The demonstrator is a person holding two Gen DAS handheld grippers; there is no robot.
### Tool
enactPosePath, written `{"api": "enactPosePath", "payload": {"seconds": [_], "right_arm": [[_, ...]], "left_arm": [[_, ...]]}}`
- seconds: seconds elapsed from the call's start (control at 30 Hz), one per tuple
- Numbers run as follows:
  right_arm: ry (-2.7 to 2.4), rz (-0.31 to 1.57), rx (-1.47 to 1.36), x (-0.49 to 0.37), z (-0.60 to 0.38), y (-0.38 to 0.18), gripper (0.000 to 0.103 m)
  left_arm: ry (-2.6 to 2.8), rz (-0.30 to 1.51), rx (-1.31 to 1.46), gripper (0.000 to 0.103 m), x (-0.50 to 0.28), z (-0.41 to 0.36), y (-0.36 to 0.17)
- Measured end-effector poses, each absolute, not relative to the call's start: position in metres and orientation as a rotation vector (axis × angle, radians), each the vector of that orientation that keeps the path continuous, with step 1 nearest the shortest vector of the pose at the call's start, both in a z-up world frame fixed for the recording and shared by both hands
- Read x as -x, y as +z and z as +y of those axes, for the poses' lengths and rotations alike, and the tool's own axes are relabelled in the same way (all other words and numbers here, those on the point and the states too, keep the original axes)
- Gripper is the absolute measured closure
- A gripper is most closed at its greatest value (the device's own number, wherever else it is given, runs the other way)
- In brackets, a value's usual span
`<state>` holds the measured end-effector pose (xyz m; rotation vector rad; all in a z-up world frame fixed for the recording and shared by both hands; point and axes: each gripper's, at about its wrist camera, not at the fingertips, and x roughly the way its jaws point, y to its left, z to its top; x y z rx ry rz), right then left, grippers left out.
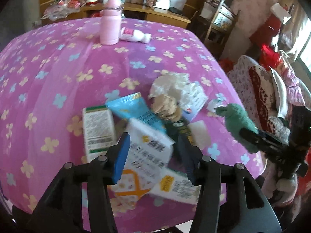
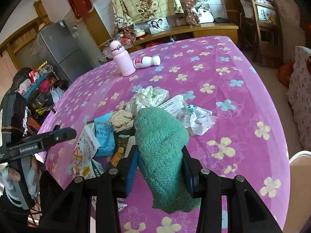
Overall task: Collect trash
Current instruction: 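Grasp the white medicine box with the left gripper while the right gripper holds the towel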
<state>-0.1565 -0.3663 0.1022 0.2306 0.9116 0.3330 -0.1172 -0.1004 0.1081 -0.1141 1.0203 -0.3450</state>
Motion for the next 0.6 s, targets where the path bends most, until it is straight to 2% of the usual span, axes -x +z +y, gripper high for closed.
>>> {"api": "enactPosePath", "payload": {"seconds": [0.4, 0.47, 0.6], "right_arm": [[0.377, 0.938, -0.203, 0.155, -0.338, 0.097, 0.063], [0.381, 0.944, -0.200, 0.154, -0.334, 0.095, 0.063], [0.384, 0.959, -0.191, 0.152, -0.327, 0.092, 0.063]], "left_arm": [[-0.351, 1.107, 0.050, 0.052, 0.124, -0.060, 0.056], [-0.365, 1.079, 0.025, 0.048, 0.126, -0.060, 0.056], [-0.385, 1.093, 0.024, 0.048, 0.132, -0.055, 0.053]]}}
